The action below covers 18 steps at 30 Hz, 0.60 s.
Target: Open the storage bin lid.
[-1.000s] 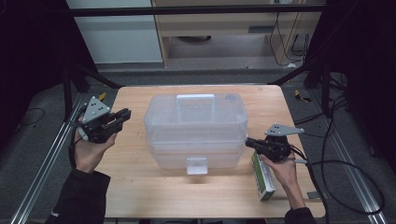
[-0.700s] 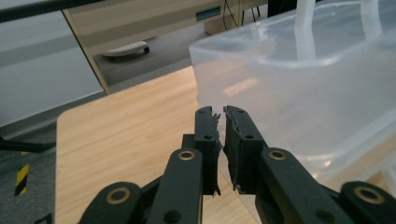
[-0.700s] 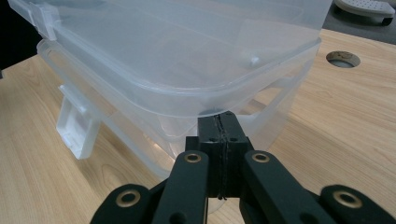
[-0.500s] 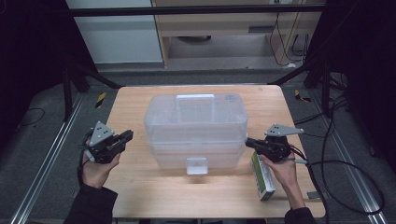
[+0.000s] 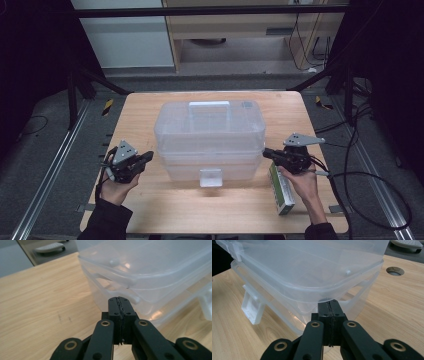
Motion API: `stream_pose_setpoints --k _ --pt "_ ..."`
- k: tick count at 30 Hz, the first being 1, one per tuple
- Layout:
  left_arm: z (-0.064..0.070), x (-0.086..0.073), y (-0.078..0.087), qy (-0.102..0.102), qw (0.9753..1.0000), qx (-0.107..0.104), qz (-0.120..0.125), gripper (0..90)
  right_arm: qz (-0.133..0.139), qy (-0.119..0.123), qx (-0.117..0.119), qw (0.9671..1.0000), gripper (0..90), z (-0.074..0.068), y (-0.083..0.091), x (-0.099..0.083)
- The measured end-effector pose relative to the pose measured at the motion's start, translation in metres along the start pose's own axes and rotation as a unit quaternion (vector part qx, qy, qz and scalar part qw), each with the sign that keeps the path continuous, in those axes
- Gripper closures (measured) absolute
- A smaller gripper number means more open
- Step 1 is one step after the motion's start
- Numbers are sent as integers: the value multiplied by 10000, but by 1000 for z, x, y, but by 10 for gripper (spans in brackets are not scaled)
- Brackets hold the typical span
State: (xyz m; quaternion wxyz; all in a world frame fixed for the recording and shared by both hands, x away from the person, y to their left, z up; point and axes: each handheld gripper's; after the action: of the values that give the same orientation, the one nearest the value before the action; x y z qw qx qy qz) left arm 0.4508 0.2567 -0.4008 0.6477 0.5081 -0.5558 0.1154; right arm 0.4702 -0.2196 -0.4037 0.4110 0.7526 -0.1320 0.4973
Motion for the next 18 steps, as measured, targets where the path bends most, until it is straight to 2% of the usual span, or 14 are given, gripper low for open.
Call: stream_pose_setpoints --k 6,13,18 --pt "7 1 -10 -48 9999 -153 -38 893 10 5 3 10000 900 0 0 0" --pt "8 8 -9 14 9997 -165 189 893 33 10 -7 10000 900 0 1 1" --pt "7 11 -7 27 9995 -142 279 892 172 34 -73 9998 900 -1 2 4"
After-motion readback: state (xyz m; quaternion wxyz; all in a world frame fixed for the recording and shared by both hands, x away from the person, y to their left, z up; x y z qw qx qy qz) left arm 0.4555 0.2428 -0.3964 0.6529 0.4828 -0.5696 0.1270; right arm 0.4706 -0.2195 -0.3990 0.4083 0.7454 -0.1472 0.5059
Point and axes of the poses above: each handheld gripper's, and its own axes: y roughly backward along the jaws, x roughly out of its top, z roughly to its right, and after that the axes turned 4 degrees about -y, right-handed
